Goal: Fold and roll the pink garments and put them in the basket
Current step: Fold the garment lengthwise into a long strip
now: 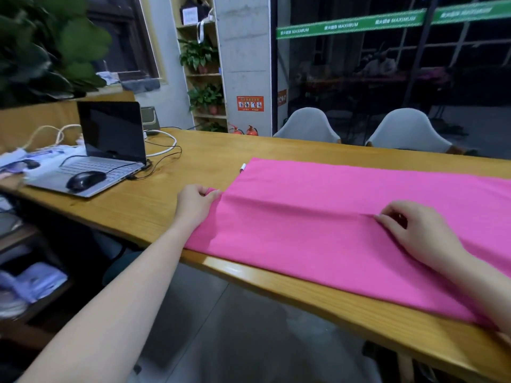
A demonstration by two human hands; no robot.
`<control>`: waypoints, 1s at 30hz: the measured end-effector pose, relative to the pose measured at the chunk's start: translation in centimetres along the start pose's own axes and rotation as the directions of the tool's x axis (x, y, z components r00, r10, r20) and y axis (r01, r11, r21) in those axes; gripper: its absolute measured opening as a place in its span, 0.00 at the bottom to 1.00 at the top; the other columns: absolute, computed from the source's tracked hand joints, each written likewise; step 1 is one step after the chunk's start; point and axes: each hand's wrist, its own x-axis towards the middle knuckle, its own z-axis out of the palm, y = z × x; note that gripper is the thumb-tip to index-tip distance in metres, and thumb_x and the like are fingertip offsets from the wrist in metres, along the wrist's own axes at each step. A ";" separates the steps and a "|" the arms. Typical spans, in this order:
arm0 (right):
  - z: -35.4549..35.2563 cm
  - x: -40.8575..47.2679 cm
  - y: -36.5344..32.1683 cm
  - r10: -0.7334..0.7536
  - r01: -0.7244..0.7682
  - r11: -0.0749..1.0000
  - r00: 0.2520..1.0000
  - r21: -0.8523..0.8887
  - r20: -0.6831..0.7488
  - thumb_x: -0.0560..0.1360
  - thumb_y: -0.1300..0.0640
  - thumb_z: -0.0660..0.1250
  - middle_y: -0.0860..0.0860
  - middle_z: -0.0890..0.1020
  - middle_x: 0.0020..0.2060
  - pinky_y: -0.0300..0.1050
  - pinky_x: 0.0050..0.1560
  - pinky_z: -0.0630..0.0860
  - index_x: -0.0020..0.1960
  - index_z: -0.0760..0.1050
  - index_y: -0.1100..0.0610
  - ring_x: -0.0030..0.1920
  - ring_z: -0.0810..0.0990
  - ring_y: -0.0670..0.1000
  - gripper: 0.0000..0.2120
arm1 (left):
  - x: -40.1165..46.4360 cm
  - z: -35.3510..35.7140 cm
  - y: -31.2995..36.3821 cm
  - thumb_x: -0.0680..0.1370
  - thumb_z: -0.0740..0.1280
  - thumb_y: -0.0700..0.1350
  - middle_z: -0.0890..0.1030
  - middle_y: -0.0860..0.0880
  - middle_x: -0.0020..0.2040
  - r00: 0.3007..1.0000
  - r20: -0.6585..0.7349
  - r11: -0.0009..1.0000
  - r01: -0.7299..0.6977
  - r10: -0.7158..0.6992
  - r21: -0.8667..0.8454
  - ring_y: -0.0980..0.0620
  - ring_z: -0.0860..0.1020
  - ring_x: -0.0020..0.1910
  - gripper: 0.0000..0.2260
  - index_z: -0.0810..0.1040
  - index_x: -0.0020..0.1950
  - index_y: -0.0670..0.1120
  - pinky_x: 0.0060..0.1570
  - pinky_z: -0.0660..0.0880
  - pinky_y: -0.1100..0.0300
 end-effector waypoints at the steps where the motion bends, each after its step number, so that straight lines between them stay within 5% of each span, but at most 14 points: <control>1: -0.1 1.0 0.2 0.005 -0.005 1.000 1.000 0.010 0.006 0.78 0.50 0.70 0.45 0.81 0.37 0.52 0.43 0.76 0.42 0.78 0.49 0.40 0.79 0.53 0.07 | 0.5 0.0 0.3 0.76 0.76 0.49 0.79 0.50 0.33 1.000 -0.004 1.000 0.006 -0.006 0.017 0.50 0.75 0.37 0.11 0.83 0.39 0.43 0.39 0.64 0.57; 5: 1.1 4.4 2.5 0.054 -0.060 0.995 0.995 0.074 0.079 0.78 0.50 0.71 0.42 0.82 0.36 0.56 0.45 0.78 0.40 0.78 0.47 0.40 0.80 0.48 0.08 | 2.4 1.6 0.4 0.75 0.76 0.50 0.76 0.47 0.30 0.999 0.030 0.992 0.037 -0.041 0.123 0.45 0.73 0.34 0.17 0.80 0.36 0.38 0.33 0.62 0.51; 7: 2.6 5.3 3.8 0.083 -0.093 0.992 0.990 0.085 0.111 0.77 0.50 0.72 0.42 0.82 0.35 0.57 0.45 0.79 0.38 0.77 0.44 0.39 0.80 0.46 0.10 | 3.0 2.7 -0.1 0.76 0.75 0.54 0.77 0.48 0.30 0.997 0.034 0.978 0.057 -0.064 0.198 0.43 0.75 0.36 0.18 0.78 0.33 0.44 0.32 0.65 0.53; 10: 4.8 5.6 5.1 0.078 -0.091 0.990 0.990 0.104 0.120 0.77 0.49 0.73 0.43 0.81 0.34 0.56 0.43 0.77 0.38 0.75 0.44 0.38 0.79 0.46 0.11 | 3.3 3.4 -1.0 0.75 0.74 0.59 0.83 0.47 0.38 0.998 -0.002 0.952 0.067 -0.069 0.299 0.42 0.80 0.43 0.16 0.77 0.35 0.50 0.41 0.73 0.52; 15: 5.3 5.9 6.0 0.042 -0.057 0.993 0.989 0.107 0.140 0.77 0.49 0.73 0.44 0.79 0.37 0.54 0.43 0.75 0.41 0.74 0.45 0.40 0.77 0.48 0.09 | 4.4 4.0 -2.3 0.73 0.77 0.58 0.82 0.47 0.37 0.998 0.017 0.958 0.048 -0.054 0.281 0.42 0.81 0.43 0.16 0.79 0.39 0.46 0.47 0.77 0.48; 19: 5.6 5.8 6.1 0.029 -0.046 0.992 0.989 0.114 0.147 0.77 0.49 0.72 0.44 0.78 0.37 0.54 0.43 0.75 0.40 0.72 0.44 0.39 0.76 0.50 0.10 | 3.2 4.0 -1.2 0.76 0.74 0.55 0.80 0.46 0.50 0.978 -0.077 0.859 -0.132 0.194 0.495 0.42 0.79 0.53 0.12 0.79 0.51 0.47 0.56 0.71 0.46; 22: 5.5 5.9 6.1 0.037 -0.054 0.993 0.988 0.109 0.153 0.77 0.48 0.71 0.45 0.78 0.37 0.54 0.43 0.76 0.41 0.72 0.45 0.40 0.76 0.51 0.10 | 1.1 5.1 3.1 0.80 0.69 0.50 0.79 0.44 0.55 0.891 0.074 0.741 -0.416 0.448 0.527 0.40 0.77 0.57 0.10 0.81 0.56 0.46 0.58 0.71 0.46; 25: 5.4 5.8 6.1 0.032 -0.048 0.994 0.988 0.102 0.154 0.77 0.48 0.71 0.45 0.78 0.37 0.53 0.43 0.75 0.42 0.74 0.47 0.40 0.76 0.51 0.09 | -4.1 9.6 9.4 0.82 0.62 0.48 0.81 0.43 0.60 0.698 0.452 0.696 -0.687 0.555 0.207 0.44 0.76 0.62 0.13 0.83 0.59 0.44 0.66 0.70 0.50; 28: 5.4 5.8 6.0 0.027 -0.042 0.994 0.989 0.105 0.145 0.77 0.49 0.71 0.46 0.78 0.37 0.53 0.44 0.75 0.43 0.76 0.49 0.40 0.76 0.52 0.08 | -10.5 14.6 13.0 0.85 0.58 0.49 0.71 0.43 0.75 0.491 0.693 0.652 -0.757 0.529 0.038 0.48 0.66 0.76 0.19 0.75 0.73 0.45 0.77 0.59 0.54; 30: 5.3 5.9 5.9 0.028 -0.041 0.994 0.990 0.099 0.137 0.77 0.50 0.72 0.47 0.78 0.36 0.53 0.44 0.75 0.43 0.76 0.50 0.40 0.76 0.53 0.07 | -12.4 15.9 13.0 0.85 0.58 0.47 0.65 0.45 0.80 0.438 0.749 0.651 -0.759 0.497 0.012 0.49 0.60 0.80 0.21 0.69 0.78 0.47 0.79 0.53 0.56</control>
